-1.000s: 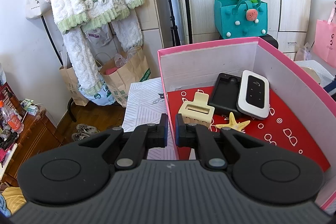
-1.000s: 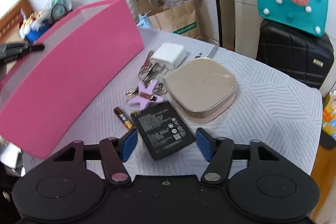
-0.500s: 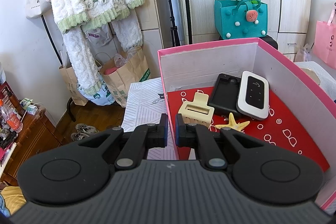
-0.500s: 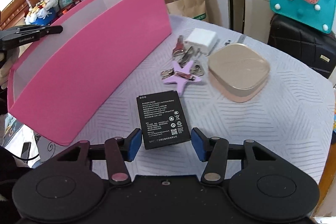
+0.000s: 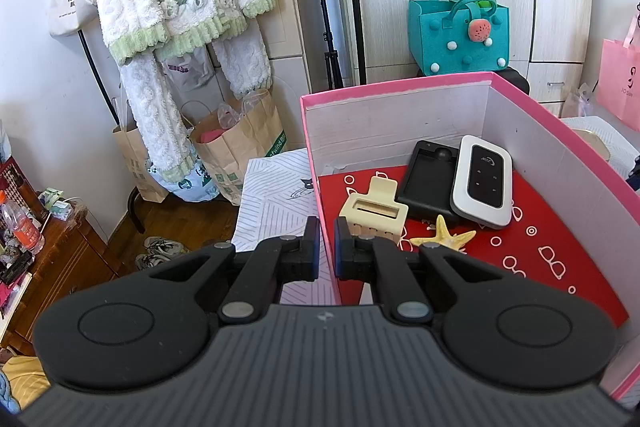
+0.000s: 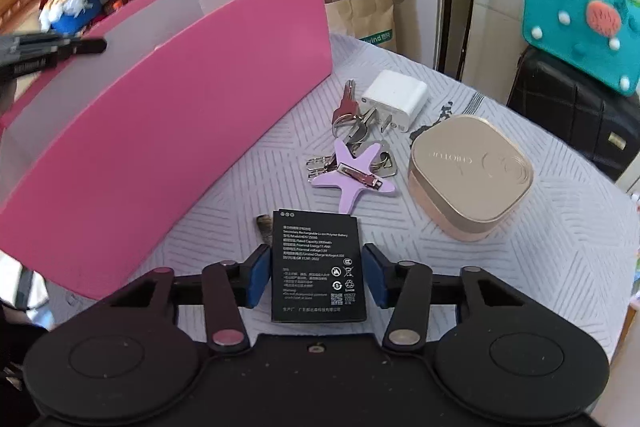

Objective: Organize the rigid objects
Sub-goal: 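Close the right gripper on the black phone battery, then carry the black battery into the pink box and release it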

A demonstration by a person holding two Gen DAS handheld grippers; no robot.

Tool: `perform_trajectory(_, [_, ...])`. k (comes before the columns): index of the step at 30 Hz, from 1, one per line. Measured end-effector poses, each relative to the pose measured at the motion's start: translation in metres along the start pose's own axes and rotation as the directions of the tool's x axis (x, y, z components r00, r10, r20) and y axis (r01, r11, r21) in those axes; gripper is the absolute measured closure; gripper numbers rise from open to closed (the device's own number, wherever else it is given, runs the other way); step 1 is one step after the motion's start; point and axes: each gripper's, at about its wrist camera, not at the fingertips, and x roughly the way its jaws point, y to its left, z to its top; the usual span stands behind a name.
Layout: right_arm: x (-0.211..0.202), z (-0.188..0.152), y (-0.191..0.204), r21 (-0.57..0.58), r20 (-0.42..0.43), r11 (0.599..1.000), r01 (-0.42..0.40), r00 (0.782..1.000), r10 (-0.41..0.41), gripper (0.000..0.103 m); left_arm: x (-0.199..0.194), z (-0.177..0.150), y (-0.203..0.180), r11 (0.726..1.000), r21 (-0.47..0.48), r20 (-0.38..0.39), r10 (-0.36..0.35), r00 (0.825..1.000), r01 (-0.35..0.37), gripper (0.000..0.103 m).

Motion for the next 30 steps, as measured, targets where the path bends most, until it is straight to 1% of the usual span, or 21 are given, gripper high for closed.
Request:
perform_trajectory(4, [0.0, 0.001, -0.002, 0.049, 0.006, 0.999, 0.0, 1.0, 0.0, 0.049, 0.0, 0.0, 0.0, 1.0, 0.001, 0.001, 0.0, 1.0, 0.0, 0.096])
perform_trajectory(7, [0.001, 0.0, 0.0, 0.028, 0.009, 1.0, -0.004, 1.0, 0.004, 0.047, 0.0, 0.0, 0.0, 1.0, 0.001, 0.002, 0.0, 1.0, 0.0, 0.096])
perform_trajectory(8, [0.001, 0.001, -0.001, 0.041, 0.011, 0.999, -0.004, 1.0, 0.004, 0.047, 0.0, 0.0, 0.0, 1.0, 0.001, 0.002, 0.0, 1.0, 0.0, 0.096])
perform_trajectory(10, [0.001, 0.002, -0.001, 0.067, 0.014, 0.998, 0.006, 1.0, -0.007, 0.048, 0.0, 0.0, 0.001, 1.0, 0.0, 0.004, -0.001, 1.0, 0.001, 0.096])
perform_trajectory(12, [0.0, 0.003, 0.002, 0.078, 0.02, 0.996, 0.036, 0.999, -0.038, 0.048, -0.001, 0.0, 0.0, 1.0, 0.0, 0.003, 0.0, 1.0, 0.0, 0.096])
perform_trajectory(14, [-0.004, 0.003, 0.005, 0.065, 0.038, 0.996, 0.062, 0.997, -0.065, 0.048, -0.001, 0.0, 0.001, 1.0, -0.002, 0.003, -0.001, 1.0, 0.001, 0.096])
perform_trajectory(18, [-0.023, 0.006, 0.009, 0.071, 0.09, 0.995, 0.066, 0.993, -0.073, 0.048, 0.0, 0.001, 0.0, 1.0, -0.009, 0.004, -0.003, 1.0, 0.003, 0.096])
perform_trajectory(20, [-0.034, 0.009, 0.015, 0.057, 0.12, 0.996, 0.075, 0.989, -0.082, 0.048, 0.0, 0.001, 0.0, 1.0, -0.008, 0.004, -0.003, 1.0, 0.003, 0.096])
perform_trajectory(24, [-0.062, 0.022, 0.036, 0.004, 0.209, 0.998, 0.063, 0.976, -0.062, 0.048, 0.0, 0.001, 0.001, 1.0, -0.011, 0.004, -0.003, 1.0, 0.004, 0.096])
perform_trajectory(27, [-0.082, 0.031, 0.059, -0.067, 0.277, 0.997, 0.045, 0.961, -0.025, 0.048, 0.0, 0.001, 0.001, 1.0, -0.011, 0.005, -0.005, 1.0, 0.005, 0.096])
perform_trajectory(30, [-0.088, 0.045, 0.081, -0.142, 0.3, 0.99, 0.016, 0.954, 0.027, 0.048, 0.0, 0.001, 0.001, 1.0, -0.006, 0.004, -0.001, 1.0, 0.001, 0.096])
